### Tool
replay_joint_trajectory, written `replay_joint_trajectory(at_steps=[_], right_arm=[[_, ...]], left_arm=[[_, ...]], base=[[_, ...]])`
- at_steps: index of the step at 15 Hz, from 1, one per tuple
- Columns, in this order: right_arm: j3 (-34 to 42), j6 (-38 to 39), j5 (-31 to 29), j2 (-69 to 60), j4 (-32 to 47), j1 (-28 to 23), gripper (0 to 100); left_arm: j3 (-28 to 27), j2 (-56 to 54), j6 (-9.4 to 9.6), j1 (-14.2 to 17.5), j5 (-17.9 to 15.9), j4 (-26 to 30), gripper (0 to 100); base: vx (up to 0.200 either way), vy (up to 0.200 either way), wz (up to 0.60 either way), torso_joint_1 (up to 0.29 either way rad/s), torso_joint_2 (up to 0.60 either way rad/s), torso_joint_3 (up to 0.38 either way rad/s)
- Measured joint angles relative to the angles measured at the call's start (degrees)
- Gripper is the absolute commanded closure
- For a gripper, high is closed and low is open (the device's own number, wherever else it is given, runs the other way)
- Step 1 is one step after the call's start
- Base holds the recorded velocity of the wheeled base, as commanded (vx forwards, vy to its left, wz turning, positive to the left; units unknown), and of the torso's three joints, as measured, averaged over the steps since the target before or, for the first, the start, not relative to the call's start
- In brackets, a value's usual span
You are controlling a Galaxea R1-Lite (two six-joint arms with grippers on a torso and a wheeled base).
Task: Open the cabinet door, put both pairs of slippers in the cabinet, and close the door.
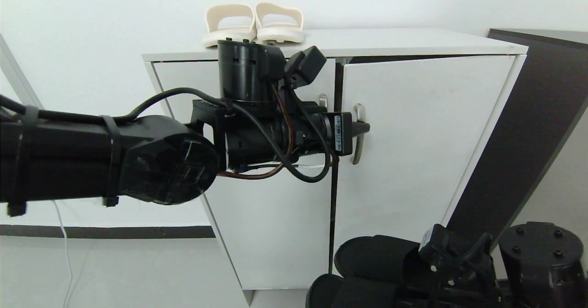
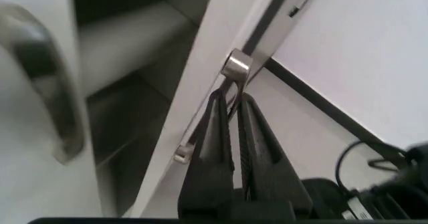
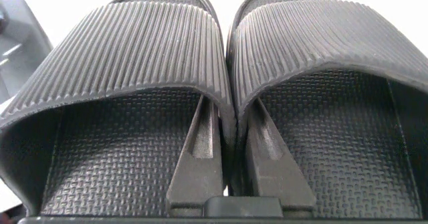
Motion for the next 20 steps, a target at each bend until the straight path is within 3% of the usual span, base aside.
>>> replay_joint_trajectory(at_steps=[7,10,15,20], right_arm=[[1.1,-0.2,1.3,-1.5,0.2,0.1,100],[1.2,-1.0,1.4,-1.6,0.2,0.2,100],[1.3,-1.4,1.1,-1.0,0.1,0.2,100],[1.2,-1.4,1.1,-0.7,0.0,0.2,100]], left_arm=[[10.2,-10.6,-0.13,-4.3,0.2,0.4,100],[12.4,-13.3,-0.39,-2.3,0.1,0.2,100],[11.2,-12.1,-2.24,1.4,-0.2,-1.7,100],[3.7,-4.9,-4.63,3.3,0.0,-4.5,100]], base=[[0.0,0.0,0.0,0.0,0.0,0.0],[0.0,0.0,0.0,0.0,0.0,0.0],[0.0,0.0,0.0,0.0,0.0,0.0],[0.0,0.0,0.0,0.0,0.0,0.0]])
